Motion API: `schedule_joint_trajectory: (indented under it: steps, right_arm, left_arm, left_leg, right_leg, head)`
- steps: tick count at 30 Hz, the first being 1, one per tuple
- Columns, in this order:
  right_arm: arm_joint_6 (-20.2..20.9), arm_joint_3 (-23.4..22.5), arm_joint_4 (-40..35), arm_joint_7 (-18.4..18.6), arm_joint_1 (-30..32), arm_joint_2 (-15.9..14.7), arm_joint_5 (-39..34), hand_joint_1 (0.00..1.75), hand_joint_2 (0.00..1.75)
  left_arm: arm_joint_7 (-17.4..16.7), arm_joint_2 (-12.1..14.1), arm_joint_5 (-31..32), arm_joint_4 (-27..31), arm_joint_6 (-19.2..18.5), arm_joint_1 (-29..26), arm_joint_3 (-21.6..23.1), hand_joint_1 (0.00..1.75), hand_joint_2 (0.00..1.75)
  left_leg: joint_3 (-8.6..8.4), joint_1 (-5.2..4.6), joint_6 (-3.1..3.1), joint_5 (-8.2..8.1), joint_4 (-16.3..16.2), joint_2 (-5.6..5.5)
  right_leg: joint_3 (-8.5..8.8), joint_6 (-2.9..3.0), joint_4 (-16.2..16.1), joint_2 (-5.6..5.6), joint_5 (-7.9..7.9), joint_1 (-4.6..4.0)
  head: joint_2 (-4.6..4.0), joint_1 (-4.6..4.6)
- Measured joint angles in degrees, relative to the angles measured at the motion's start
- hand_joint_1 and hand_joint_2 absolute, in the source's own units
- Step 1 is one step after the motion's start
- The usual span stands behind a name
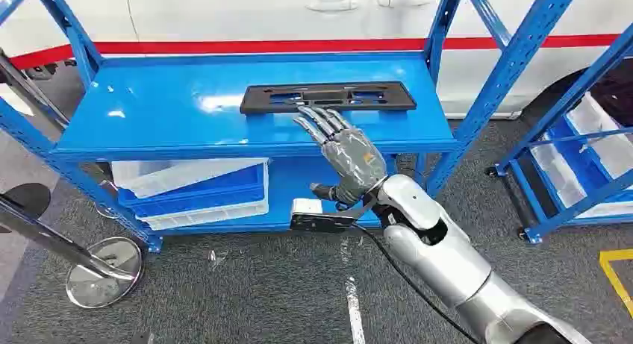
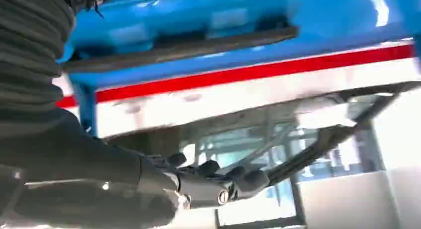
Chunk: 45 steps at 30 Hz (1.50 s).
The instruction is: Take the parts from the cabinet and place them on the table.
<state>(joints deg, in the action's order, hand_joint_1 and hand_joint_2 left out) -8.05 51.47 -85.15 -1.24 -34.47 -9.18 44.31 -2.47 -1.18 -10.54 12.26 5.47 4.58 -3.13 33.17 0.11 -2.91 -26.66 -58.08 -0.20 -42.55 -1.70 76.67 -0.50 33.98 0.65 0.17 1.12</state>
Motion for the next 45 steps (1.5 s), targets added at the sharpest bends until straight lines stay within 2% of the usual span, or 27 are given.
schedule_joint_trajectory:
  steps: [2, 4, 5, 6, 7, 11, 12, 15, 16, 17, 20, 22, 23, 26, 27, 30, 31, 32, 33, 35, 36, 37, 38, 39, 42, 43, 45]
  right_arm:
    - [-0.6, -0.1, 0.1, 0.9, 0.0, -0.3, 1.9, 0.00, 1.75]
    - [-1.1, -0.4, 0.2, 1.5, -0.2, -0.5, 4.0, 0.00, 1.75]
    - [-1.4, -0.5, 0.5, 1.9, -0.3, -0.6, 5.5, 0.00, 1.75]
    - [-1.6, -0.5, 0.7, 2.2, -0.8, -0.7, 6.7, 0.00, 1.75]
    - [-1.7, -0.5, 0.9, 2.6, -0.7, -0.7, 7.5, 0.00, 1.75]
    - [-2.0, -0.8, 2.3, 2.8, -1.4, -0.8, 8.0, 0.00, 1.75]
    - [-2.1, -0.8, 2.9, 2.7, -1.9, -0.8, 7.9, 0.00, 1.75]
    - [-2.1, -0.8, 4.1, 2.6, -2.1, -0.8, 7.3, 0.00, 1.75]
    - [-2.1, -0.8, 4.7, 2.6, -2.0, -0.8, 7.2, 0.00, 1.75]
    - [-2.1, -0.8, 5.4, 2.6, -2.1, -0.8, 7.1, 0.00, 1.75]
    - [-2.1, -0.9, 6.6, 2.6, -2.2, -0.8, 7.1, 0.00, 1.75]
    - [-2.1, -0.9, 7.5, 2.6, -2.4, -0.8, 7.0, 0.00, 1.75]
    - [-2.1, -0.9, 7.8, 2.5, -2.3, -0.7, 6.9, 0.00, 1.75]
    - [-2.2, -1.1, 8.8, 2.2, -2.5, -0.7, 6.6, 0.00, 1.75]
    - [-2.2, -1.2, 9.2, 2.1, -2.6, -0.7, 6.4, 0.00, 1.75]
    - [-2.2, -1.2, 10.3, 2.0, -2.8, -0.6, 6.3, 0.00, 1.75]
    - [-2.1, -1.2, 10.8, 1.9, -2.6, -0.5, 6.3, 0.00, 1.75]
    - [-2.0, -1.2, 11.5, 1.9, -2.5, -0.5, 6.4, 0.00, 1.75]
    - [-1.9, -1.2, 12.0, 1.9, -2.4, -0.5, 6.5, 0.00, 1.75]
    - [-1.5, -1.2, 12.7, 1.9, -2.7, -0.5, 6.9, 0.00, 1.75]
    - [-1.4, -1.2, 13.4, 1.9, -2.8, -0.5, 7.1, 0.00, 1.75]
    - [-1.0, -1.1, 14.4, 1.9, -3.0, -0.4, 7.0, 0.00, 1.75]
    - [-0.8, -1.1, 14.9, 1.7, -3.1, -0.2, 6.7, 0.00, 1.75]
    - [-0.7, -1.1, 15.2, 1.5, -2.8, 0.1, 6.2, 0.00, 1.75]
    - [-0.5, -1.2, 16.5, 1.1, -3.1, 0.2, 5.5, 0.00, 1.75]
    - [-0.4, -1.2, 17.0, 1.0, -3.3, 0.3, 5.2, 0.00, 1.75]
    - [0.1, -1.2, 17.9, 0.7, -3.4, 0.7, 4.4, 0.00, 1.75]
  left_arm:
    - [0.0, -0.4, -0.1, 0.0, 0.6, -0.2, 0.0, 0.00, 0.00]
    - [-0.1, -0.8, -0.2, 0.0, 0.7, -0.4, 0.0, 0.00, 0.00]
    - [-0.3, -0.8, -0.3, -0.1, 0.7, -0.5, 0.0, 0.00, 0.00]
    - [-0.4, -0.9, -0.3, -0.1, 0.6, -0.3, 0.0, 0.00, 0.00]
    - [-0.5, -0.9, -0.4, -0.1, 0.4, -0.3, 0.0, 0.00, 0.00]
    - [-0.6, -1.1, -0.5, -0.1, 0.3, -0.3, 0.0, 0.00, 0.00]
    - [-0.6, -1.1, -0.6, -0.1, 0.4, -0.1, 0.0, 0.00, 0.00]
    - [-0.7, -1.1, -0.7, -0.1, 0.4, -0.1, 0.0, 0.00, 0.00]
    - [-0.7, -1.1, -0.7, -0.1, 0.4, -0.4, 0.0, 0.00, 0.00]
    - [-0.8, -1.1, -0.6, -0.2, 0.4, -0.6, 0.0, 0.00, 0.00]
    - [-0.8, -1.1, -0.5, -0.2, 0.4, -0.7, 0.0, 0.00, 0.00]
    - [-0.9, -1.1, -0.3, -0.3, 0.3, -0.7, 0.0, 0.00, 0.00]
    - [-1.0, -1.1, -0.3, -0.3, 0.2, -0.5, 0.1, 0.00, 0.00]
    - [-1.0, -1.0, -0.2, -0.4, 0.1, -0.6, 0.1, 0.00, 0.00]
    - [-1.0, -1.0, -0.1, -0.4, 0.0, -0.6, 0.2, 0.00, 0.00]
    - [-1.0, -1.0, 0.2, -0.4, 0.0, -0.3, 0.4, 0.00, 0.00]
    - [-1.0, -1.0, 0.3, -0.4, 0.0, -0.3, 0.6, 0.00, 0.00]
    - [-1.0, -1.0, 0.3, -0.4, 0.0, -0.3, 0.8, 0.00, 0.00]
    - [-1.0, -1.0, 0.4, -0.4, 0.0, -0.5, 0.9, 0.00, 0.00]
    - [-1.0, -1.1, 0.6, -0.4, 0.0, -0.5, 0.9, 0.00, 0.00]
    - [-1.0, -1.2, 0.9, -0.4, 0.0, -0.5, 1.0, 0.00, 0.00]
    - [-1.0, -1.2, 0.9, -0.4, 0.1, -0.1, 1.2, 0.00, 0.00]
    - [-1.0, -1.1, 1.0, -0.4, 0.1, 0.1, 1.3, 0.00, 0.00]
    - [-1.0, -1.2, 1.1, -0.4, 0.2, 0.1, 1.4, 0.00, 0.00]
    - [-1.0, -1.2, 1.1, -0.4, 0.3, 0.1, 1.6, 0.00, 0.00]
    - [-1.0, -1.2, 1.1, -0.4, 0.2, 0.1, 1.7, 0.00, 0.00]
    - [-0.9, -1.2, 1.4, -0.4, 0.0, 0.3, 1.8, 0.00, 0.00]
  left_leg:
    - [-1.07, 0.08, 0.12, -0.83, -0.1, -0.12]
    - [-2.38, 0.20, 0.62, -1.99, -0.4, -0.24]
    - [-2.49, 0.13, 1.08, -2.47, -0.5, -0.30]
    - [-2.23, 0.02, 1.51, -2.76, -0.8, -0.25]
    - [-2.21, 0.03, 2.01, -3.14, -0.7, -0.08]
    - [-2.62, 0.21, 3.03, -4.22, -2.5, -0.05]
    - [-0.94, 0.23, 3.24, -5.17, -5.5, -0.03]
    - [6.98, 0.29, 3.70, -9.45, -17.3, -0.03]
    - [8.34, 0.29, 3.64, -9.06, -18.1, -0.03]
    - [8.35, 0.28, 3.32, -6.91, -16.0, -0.04]
    - [4.39, -0.06, 1.90, 3.14, -2.3, -0.05]
    - [4.32, -0.82, 1.62, 1.30, -1.4, -0.08]
    - [3.58, -0.92, 1.08, 2.09, -1.2, -0.13]
    - [1.97, -0.73, 0.39, 1.88, 0.0, -0.14]
    - [1.28, -0.54, 0.22, 1.80, 0.5, -0.12]
    - [0.61, -0.39, -0.35, 0.99, 0.5, -0.10]
    - [0.29, -0.40, -0.37, 0.63, 0.5, -0.13]
    - [-0.12, -0.39, -0.31, 0.24, 0.4, -0.21]
    - [-0.73, -0.37, -0.22, -0.26, 0.3, -0.31]
    - [-2.11, -0.28, 0.10, -1.48, 0.0, -0.40]
    - [-1.95, -0.22, 0.45, -2.04, 0.0, -0.39]
    - [-2.46, -0.31, 0.80, -2.21, -0.2, -0.39]
    - [-1.92, -0.31, 1.22, -2.49, -0.3, -0.31]
    - [-2.14, -0.29, 1.54, -2.68, -0.2, -0.27]
    - [-2.53, -0.18, 2.30, -3.37, -1.4, -0.14]
    - [-1.19, -0.15, 2.60, -3.79, -4.2, -0.11]
    - [4.11, -0.01, 3.03, -6.81, -12.9, -0.13]
  right_leg:
    - [0.13, -0.11, -3.4, 0.10, -3.98, 0.20]
    - [3.76, -0.15, -13.7, 0.31, -11.28, 0.44]
    - [4.20, 0.15, -15.1, 0.34, -10.66, 0.23]
    - [3.87, 0.50, -17.3, 0.45, -8.76, -0.25]
    - [4.38, 1.39, -16.6, 0.36, -10.38, -0.20]
    - [5.97, 2.96, -17.0, 0.16, -9.54, 0.06]
    - [6.22, 3.21, -17.0, 0.16, -9.34, 0.03]
    - [7.05, 3.38, -16.9, 0.16, -8.34, -0.20]
    - [7.53, 3.39, -16.9, 0.11, -7.93, -0.27]
    - [8.18, 3.36, -16.9, -0.03, -7.48, -0.34]
    - [10.28, 3.15, -17.0, -0.10, -6.04, -0.62]
    - [10.69, 2.72, -17.6, -0.08, -5.85, -0.43]
    - [10.64, 2.16, -17.7, -0.12, -5.65, -0.27]
    - [11.33, 1.49, -16.7, -0.07, -5.59, -0.41]
    - [10.52, 1.24, -15.1, 0.00, -4.92, -0.14]
    - [3.58, 0.45, -4.1, 0.09, -0.69, 0.06]
    - [1.16, 0.30, -1.1, 0.12, -0.21, 0.16]
    - [0.07, 0.16, -0.7, 0.16, -0.97, 0.18]
    - [0.21, 0.19, -2.8, 0.23, -3.17, 0.25]
    - [3.25, 0.41, -12.3, 0.28, -10.40, 0.30]
    - [4.24, 0.65, -15.4, 0.33, -11.83, 0.18]
    - [3.71, 0.86, -15.8, 0.32, -10.38, -0.29]
    - [4.61, 1.46, -17.1, 0.40, -9.92, -0.46]
    - [4.41, 1.86, -17.4, 0.31, -10.55, -0.42]
    - [5.97, 2.93, -17.9, 0.26, -9.92, -0.12]
    - [6.54, 3.26, -18.1, 0.26, -9.69, -0.10]
    - [7.28, 3.54, -18.3, 0.26, -9.10, -0.14]
  head:
    - [0.00, -0.02]
    - [0.00, -0.04]
    - [0.00, -0.02]
    - [0.00, -0.30]
    - [0.00, -0.17]
    - [0.00, -0.18]
    - [0.00, 0.11]
    - [0.00, 0.24]
    - [0.00, 0.29]
    - [0.00, 0.28]
    - [0.00, 0.26]
    - [0.00, 0.04]
    - [0.00, 0.30]
    - [0.00, 0.31]
    - [0.00, 0.16]
    - [0.00, -0.24]
    - [0.00, -0.26]
    - [0.00, -0.28]
    - [0.00, -0.31]
    - [0.00, -0.31]
    - [0.00, -0.35]
    - [0.00, -0.02]
    - [0.00, -0.20]
    - [0.00, 0.11]
    - [0.00, -0.04]
    - [0.00, 0.37]
    - [0.00, 0.48]
